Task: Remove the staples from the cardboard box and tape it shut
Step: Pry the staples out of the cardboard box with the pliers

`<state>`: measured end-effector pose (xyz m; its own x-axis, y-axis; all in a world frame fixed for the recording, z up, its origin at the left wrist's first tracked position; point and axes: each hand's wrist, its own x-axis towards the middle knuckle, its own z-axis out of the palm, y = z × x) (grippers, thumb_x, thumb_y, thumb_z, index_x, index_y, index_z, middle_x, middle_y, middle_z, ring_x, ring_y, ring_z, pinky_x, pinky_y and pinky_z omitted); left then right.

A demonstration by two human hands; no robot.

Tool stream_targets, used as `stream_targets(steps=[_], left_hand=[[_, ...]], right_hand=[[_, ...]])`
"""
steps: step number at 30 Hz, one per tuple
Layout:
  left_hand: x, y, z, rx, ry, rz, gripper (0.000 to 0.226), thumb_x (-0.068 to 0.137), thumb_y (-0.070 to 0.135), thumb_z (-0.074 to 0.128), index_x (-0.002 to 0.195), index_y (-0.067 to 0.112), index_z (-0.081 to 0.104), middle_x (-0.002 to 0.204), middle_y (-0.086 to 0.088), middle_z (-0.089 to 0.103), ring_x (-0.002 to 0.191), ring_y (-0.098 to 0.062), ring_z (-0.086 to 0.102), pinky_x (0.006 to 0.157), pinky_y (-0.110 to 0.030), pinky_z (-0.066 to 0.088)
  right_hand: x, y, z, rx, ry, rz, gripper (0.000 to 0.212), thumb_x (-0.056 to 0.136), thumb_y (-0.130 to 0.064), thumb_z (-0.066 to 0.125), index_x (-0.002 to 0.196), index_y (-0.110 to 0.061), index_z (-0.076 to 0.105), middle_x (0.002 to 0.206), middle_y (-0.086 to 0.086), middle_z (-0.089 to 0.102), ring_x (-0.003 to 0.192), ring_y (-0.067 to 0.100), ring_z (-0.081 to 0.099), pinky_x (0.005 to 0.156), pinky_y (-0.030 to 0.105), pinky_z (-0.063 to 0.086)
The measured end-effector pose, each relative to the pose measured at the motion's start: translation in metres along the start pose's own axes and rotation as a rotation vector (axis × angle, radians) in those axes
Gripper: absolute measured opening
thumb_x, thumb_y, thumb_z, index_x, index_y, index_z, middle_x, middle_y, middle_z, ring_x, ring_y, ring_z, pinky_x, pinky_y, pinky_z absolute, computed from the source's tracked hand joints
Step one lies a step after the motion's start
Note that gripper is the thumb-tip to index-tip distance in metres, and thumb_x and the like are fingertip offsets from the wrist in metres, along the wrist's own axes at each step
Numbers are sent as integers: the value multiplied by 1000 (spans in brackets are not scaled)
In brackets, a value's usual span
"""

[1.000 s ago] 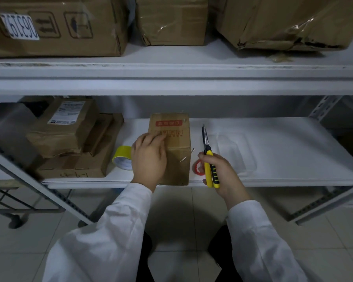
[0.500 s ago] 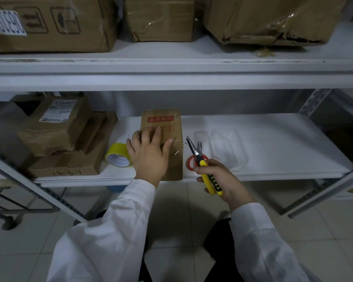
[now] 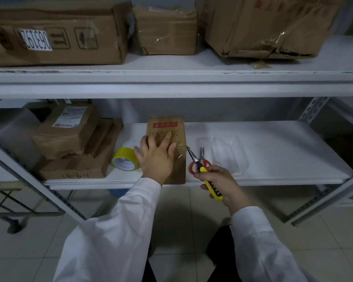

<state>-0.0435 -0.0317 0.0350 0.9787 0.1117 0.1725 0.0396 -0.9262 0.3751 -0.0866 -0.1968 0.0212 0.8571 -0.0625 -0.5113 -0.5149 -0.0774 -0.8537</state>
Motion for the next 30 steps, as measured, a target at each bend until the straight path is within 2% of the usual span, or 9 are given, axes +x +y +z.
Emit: stream_targets(steps=[5,10,16,19,21,23,25,30], left_hand=[[2,1,-1,-103,-36,-27,44,97,48,28,140,40,35,156,-4,15,145,-29,-2,114,-54,-9],[2,0,-1,-104,-38,-31,44,97,49,28,140,41,35,155,-3,15,145,-28,0,113,-54,-9],[3,-1,0,-115,-35,-37,45,97,50,29,140,42,33,155,0,14,145,-27,0,114,-55,-8],[3,-1,2,-125,-19,-37,45,96,50,30,140,42,34,155,0,15,144,-27,0,113,-55,-8],[2,-1,5,-117,6,-33,45,96,50,30,140,42,35,155,0,16,144,-27,2,114,-55,-7],[0,-1,7,-88,27,-20,46,96,50,29,140,41,34,155,-1,17,144,-28,3,114,-56,-6],[-1,-2,8,-72,37,-9,46,96,50,29,141,40,34,154,-1,19,144,-29,4,114,-57,-4],[2,-2,8,-81,43,-9,46,96,51,30,140,40,34,154,-1,20,144,-28,4,115,-57,-4]], right_hand=[[1,-3,1,93,112,-59,28,75,-20,75,100,-14,61,99,6,61,81,18,59,58,25,42],[7,-14,-7,123,157,-78,29,78,-20,73,102,-12,61,95,8,63,85,21,60,62,29,43],[27,3,-31,202,348,-59,20,74,-13,74,82,-13,56,78,8,57,71,22,54,55,25,35],[37,20,-43,187,437,-2,24,73,-15,75,88,-8,57,79,9,57,79,27,55,66,31,43],[42,26,-48,146,496,-11,25,74,-16,74,91,-5,58,80,10,57,77,28,54,70,32,44],[47,28,-52,56,528,-14,29,76,-17,72,95,-2,57,85,12,57,71,25,53,63,27,41],[51,29,-52,-59,535,12,34,76,-20,71,99,-1,55,92,15,59,73,25,55,62,28,42],[53,32,-44,-291,531,73,48,68,-38,66,104,-8,53,101,13,55,83,32,59,79,43,54]])
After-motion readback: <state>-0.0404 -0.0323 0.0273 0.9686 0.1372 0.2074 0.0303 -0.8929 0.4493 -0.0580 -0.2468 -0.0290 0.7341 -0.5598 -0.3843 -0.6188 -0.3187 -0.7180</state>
